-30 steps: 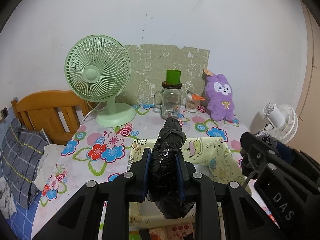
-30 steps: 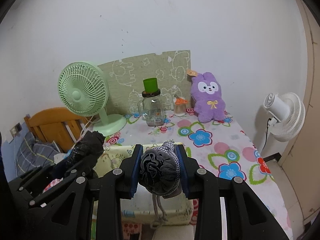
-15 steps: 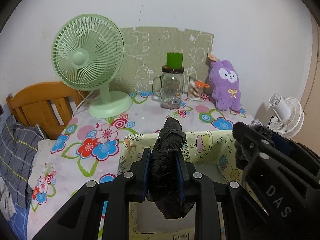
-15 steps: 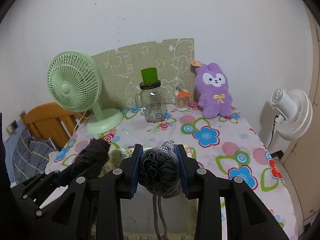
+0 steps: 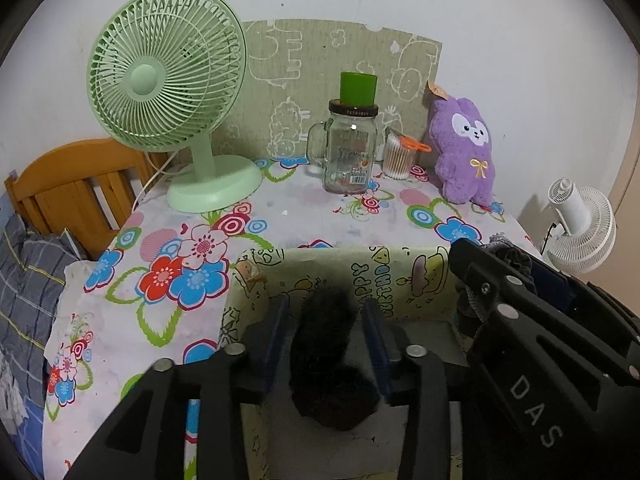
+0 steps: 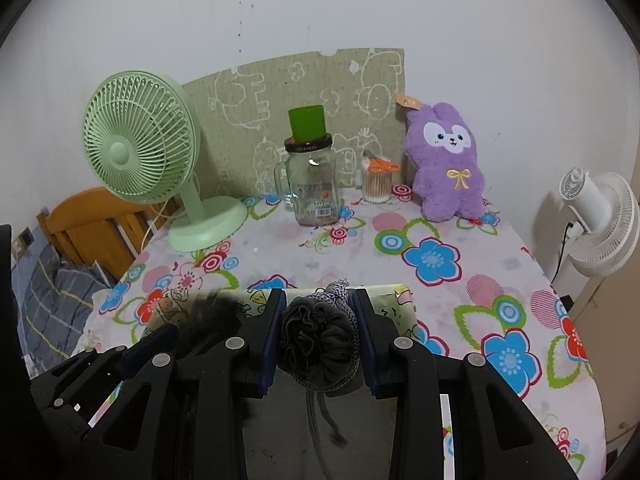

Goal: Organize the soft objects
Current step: 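Carry the black cloth and grey knit item over the fabric box with both tools, then open the left tool over the box while the right tool releases the grey item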

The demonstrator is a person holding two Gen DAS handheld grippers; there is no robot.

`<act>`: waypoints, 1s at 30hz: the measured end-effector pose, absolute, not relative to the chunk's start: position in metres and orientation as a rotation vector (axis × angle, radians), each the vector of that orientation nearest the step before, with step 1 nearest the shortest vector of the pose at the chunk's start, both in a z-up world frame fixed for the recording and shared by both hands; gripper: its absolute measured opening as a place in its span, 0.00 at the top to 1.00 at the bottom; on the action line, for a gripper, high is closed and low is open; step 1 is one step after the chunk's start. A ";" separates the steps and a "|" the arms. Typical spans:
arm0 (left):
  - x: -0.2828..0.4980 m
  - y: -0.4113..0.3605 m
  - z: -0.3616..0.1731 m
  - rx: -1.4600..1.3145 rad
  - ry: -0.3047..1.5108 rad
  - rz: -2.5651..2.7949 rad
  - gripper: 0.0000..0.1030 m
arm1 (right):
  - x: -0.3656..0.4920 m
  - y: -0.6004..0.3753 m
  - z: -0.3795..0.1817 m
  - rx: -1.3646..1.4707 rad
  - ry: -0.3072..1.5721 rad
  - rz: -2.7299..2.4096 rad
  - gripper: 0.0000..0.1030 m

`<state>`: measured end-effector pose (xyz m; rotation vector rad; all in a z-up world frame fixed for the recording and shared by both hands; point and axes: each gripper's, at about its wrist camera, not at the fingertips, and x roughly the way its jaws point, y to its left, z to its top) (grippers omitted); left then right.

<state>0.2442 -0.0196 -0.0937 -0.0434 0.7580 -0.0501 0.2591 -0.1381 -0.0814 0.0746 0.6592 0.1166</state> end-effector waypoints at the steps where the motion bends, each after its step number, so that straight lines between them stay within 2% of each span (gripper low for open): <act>1: 0.245 -0.019 -0.094 -0.044 0.759 -0.050 0.54 | 0.260 -0.138 -0.082 0.075 0.662 0.118 0.64; 8: 0.246 -0.019 -0.095 -0.044 0.761 -0.050 0.40 | 0.265 -0.135 -0.084 0.071 0.667 0.139 0.64; 10: 0.246 -0.019 -0.095 -0.041 0.760 -0.047 0.37 | 0.265 -0.133 -0.084 0.063 0.672 0.138 0.61; 12: 0.246 -0.020 -0.094 -0.037 0.760 -0.048 0.32 | 0.265 -0.132 -0.084 0.056 0.678 0.140 0.57; 14: 0.244 -0.020 -0.092 -0.038 0.752 -0.053 0.24 | 0.264 -0.133 -0.082 0.059 0.675 0.139 0.43; 17: 0.240 -0.021 -0.088 -0.037 0.734 -0.055 0.19 | 0.260 -0.134 -0.078 0.059 0.659 0.133 0.30; 23: 0.230 -0.022 -0.076 -0.028 0.699 -0.054 0.13 | 0.249 -0.135 -0.066 0.055 0.639 0.130 0.23; 30: 0.211 -0.024 -0.057 -0.022 0.655 -0.064 0.05 | 0.232 -0.138 -0.048 0.061 0.603 0.132 0.19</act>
